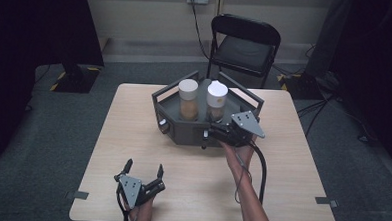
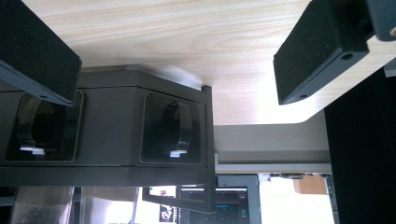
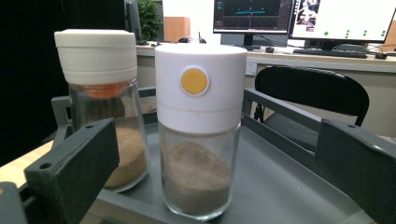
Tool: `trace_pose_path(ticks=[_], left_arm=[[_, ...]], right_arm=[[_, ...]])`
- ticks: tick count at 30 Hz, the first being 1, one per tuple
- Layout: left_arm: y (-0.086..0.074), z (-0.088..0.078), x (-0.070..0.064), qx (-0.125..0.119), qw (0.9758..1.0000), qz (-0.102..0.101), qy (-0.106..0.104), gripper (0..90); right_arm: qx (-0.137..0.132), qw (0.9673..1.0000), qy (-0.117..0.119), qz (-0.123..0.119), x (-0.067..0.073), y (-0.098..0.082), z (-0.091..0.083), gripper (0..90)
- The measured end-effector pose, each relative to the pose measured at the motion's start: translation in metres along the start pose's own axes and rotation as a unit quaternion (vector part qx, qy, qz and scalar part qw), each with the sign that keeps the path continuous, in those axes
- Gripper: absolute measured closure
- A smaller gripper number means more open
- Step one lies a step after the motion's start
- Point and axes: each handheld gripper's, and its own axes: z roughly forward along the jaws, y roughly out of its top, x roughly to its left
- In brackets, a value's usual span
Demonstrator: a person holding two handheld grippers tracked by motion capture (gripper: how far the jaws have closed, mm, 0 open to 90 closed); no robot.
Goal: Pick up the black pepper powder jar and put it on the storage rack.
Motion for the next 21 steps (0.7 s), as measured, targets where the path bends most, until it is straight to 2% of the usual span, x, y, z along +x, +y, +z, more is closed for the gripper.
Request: trace_pose_path(ticks=[12, 21], left_arm=[[0.000, 0.000, 0.000, 0.000, 1.0000, 0.000, 0.000, 0.1], [0.000, 0.000, 0.000, 0.000, 1.0000, 0.000, 0.000, 0.1]], right_arm=[[-0.009, 0.9996, -0.005, 0.024, -0.007, -0.011, -0.019, 0.0], [-0.013, 0.9994, -0.012, 0.029, -0.007, -0.020, -0.030, 0.0]])
